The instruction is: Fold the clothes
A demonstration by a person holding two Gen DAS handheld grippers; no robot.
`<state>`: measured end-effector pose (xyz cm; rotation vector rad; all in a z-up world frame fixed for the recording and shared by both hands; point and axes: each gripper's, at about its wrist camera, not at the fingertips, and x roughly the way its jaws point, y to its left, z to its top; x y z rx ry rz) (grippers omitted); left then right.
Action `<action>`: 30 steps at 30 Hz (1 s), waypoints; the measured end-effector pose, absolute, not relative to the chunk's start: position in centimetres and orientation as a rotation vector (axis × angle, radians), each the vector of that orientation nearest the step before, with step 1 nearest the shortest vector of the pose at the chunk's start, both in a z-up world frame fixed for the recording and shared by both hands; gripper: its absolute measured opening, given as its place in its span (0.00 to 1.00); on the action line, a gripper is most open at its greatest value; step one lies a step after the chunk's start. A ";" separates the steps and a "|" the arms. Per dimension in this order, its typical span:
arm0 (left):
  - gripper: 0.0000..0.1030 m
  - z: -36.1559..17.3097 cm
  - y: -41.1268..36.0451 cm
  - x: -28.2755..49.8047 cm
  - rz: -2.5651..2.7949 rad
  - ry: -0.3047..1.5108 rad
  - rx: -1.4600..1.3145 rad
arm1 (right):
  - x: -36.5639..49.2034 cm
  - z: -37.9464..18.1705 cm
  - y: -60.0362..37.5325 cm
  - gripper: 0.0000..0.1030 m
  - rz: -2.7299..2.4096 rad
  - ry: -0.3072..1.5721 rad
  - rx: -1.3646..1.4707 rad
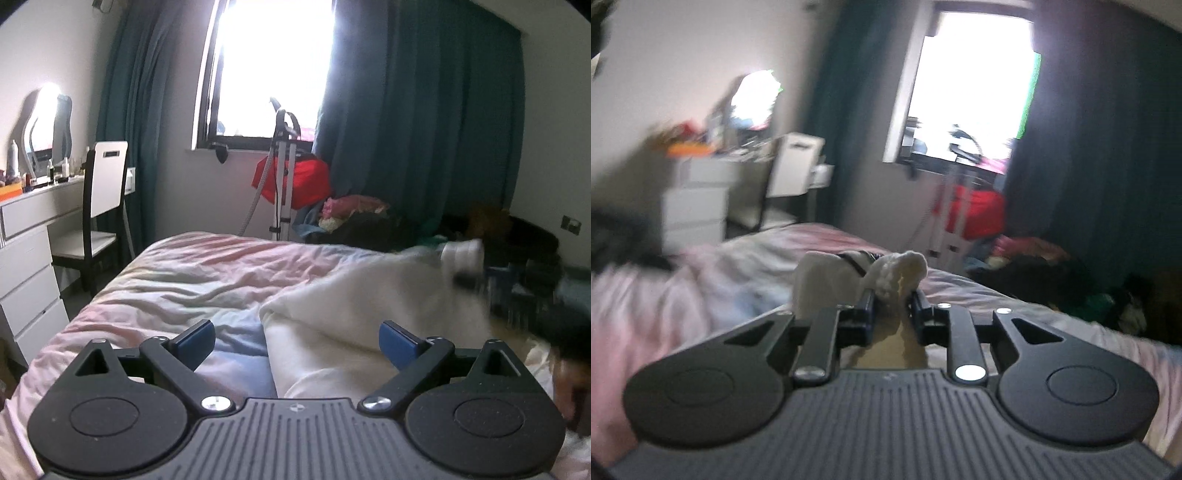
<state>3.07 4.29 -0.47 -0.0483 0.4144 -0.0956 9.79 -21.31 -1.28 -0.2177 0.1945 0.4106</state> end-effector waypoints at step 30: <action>0.94 -5.9 -1.1 4.0 -0.201 0.532 0.146 | 10.0 -9.4 -36.6 0.83 0.039 0.501 0.877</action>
